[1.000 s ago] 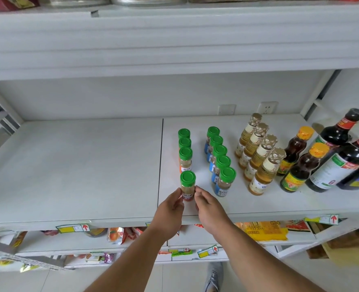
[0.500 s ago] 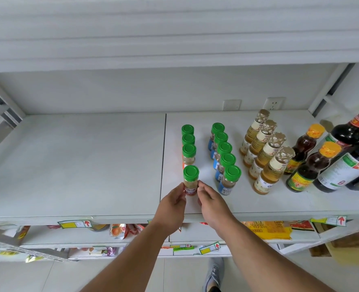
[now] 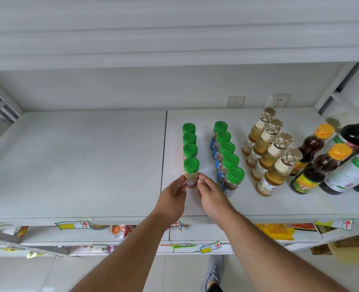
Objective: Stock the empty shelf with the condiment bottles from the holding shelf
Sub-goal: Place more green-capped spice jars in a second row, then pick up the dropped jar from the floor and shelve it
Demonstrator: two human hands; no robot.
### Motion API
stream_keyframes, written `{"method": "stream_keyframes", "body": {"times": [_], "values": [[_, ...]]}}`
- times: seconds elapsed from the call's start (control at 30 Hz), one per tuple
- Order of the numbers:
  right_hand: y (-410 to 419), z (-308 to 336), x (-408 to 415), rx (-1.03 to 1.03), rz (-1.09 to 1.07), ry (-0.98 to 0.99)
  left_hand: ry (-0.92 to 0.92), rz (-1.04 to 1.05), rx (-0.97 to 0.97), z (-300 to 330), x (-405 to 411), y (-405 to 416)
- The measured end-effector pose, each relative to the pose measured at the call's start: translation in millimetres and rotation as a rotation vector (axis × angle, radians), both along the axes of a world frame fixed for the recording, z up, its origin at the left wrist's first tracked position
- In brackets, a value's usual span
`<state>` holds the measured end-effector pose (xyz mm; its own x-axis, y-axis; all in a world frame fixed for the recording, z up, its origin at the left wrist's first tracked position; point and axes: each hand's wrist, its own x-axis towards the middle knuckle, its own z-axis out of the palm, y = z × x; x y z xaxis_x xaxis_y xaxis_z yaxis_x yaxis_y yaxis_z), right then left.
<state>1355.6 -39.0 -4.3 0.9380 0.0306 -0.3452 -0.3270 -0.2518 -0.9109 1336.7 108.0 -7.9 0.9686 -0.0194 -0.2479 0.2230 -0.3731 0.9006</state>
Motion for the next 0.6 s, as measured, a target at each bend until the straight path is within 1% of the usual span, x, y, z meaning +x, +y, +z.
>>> {"method": "stream_keyframes", "body": {"times": [0.17, 0.4, 0.6], "values": [[0, 2, 6, -0.007, 0.004, -0.03, 0.008, -0.014, -0.002, -2, 5, 0], [2, -1, 11, -0.007, -0.002, -0.024, 0.044, 0.004, 0.018, 2, 8, 1], [-3, 2, 5, 0.017, -0.02, -0.008, 0.034, 0.037, 0.005, 15, -1, -3]]}}
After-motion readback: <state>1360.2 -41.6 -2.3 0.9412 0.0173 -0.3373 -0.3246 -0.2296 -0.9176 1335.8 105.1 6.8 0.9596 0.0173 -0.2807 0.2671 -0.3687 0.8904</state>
